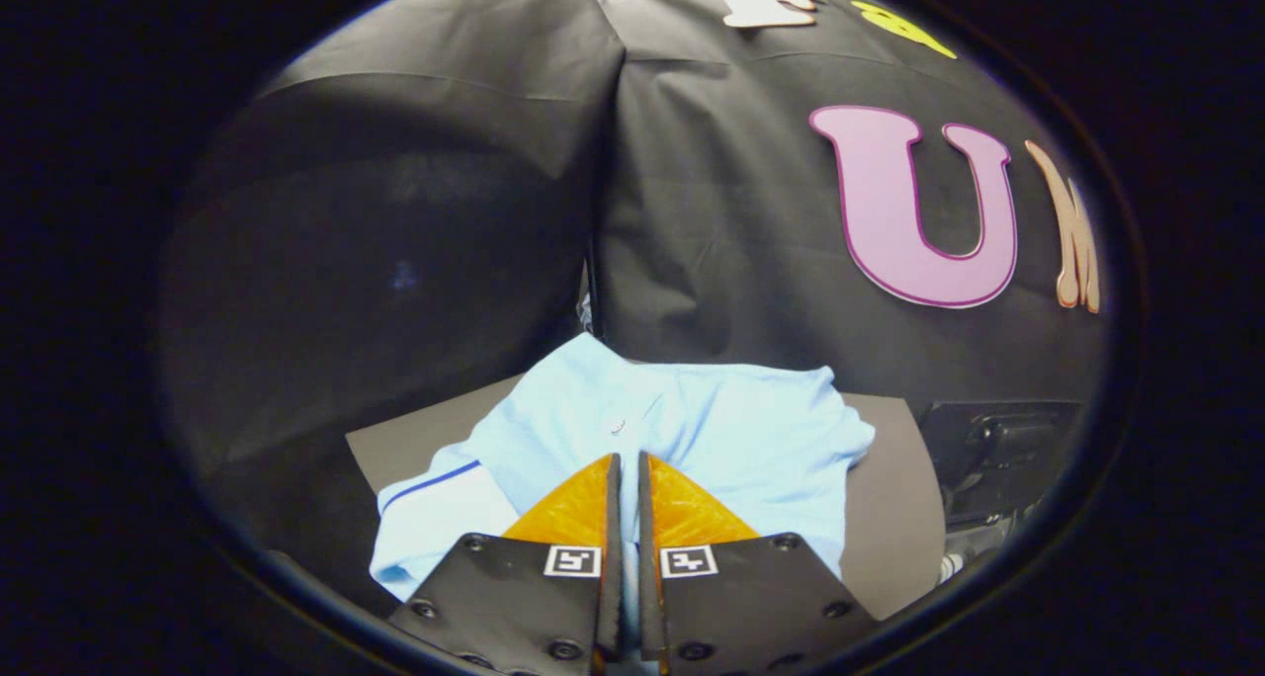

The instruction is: Put the clothes into the washing machine and then close the washing machine lid.

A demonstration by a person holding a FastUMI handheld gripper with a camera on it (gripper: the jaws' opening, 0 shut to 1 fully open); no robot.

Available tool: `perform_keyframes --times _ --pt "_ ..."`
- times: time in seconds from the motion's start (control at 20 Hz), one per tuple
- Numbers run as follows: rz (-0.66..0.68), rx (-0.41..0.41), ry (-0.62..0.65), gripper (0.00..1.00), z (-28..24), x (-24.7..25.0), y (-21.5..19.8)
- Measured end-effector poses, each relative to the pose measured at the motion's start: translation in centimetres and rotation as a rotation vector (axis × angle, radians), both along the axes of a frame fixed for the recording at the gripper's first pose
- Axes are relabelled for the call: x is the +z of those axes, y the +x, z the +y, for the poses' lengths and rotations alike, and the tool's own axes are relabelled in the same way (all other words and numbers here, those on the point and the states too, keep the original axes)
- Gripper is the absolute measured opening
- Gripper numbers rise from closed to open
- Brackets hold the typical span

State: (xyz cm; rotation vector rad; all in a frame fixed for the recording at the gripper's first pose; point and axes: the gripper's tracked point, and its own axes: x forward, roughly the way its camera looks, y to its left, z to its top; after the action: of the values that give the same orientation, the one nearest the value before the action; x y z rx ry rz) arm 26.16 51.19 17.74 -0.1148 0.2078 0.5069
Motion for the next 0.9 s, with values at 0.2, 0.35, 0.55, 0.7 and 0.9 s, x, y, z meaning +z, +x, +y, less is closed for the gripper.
perform_keyframes --times 0.2,0.35,0.55,0.7,0.9 --pt "-0.071 -0.059 -0.003 0.07 -3.9 2.5 0.5" --pt "-0.095 -0.119 0.001 0.07 -7.9 3.9 0.6" --pt "-0.086 -0.172 -0.007 0.07 -12.2 4.1 0.8" --pt "-0.107 -0.236 -0.027 0.08 -16.0 4.5 1.5" --pt "-0.134 -0.356 -0.049 0.07 -22.1 5.4 3.2"
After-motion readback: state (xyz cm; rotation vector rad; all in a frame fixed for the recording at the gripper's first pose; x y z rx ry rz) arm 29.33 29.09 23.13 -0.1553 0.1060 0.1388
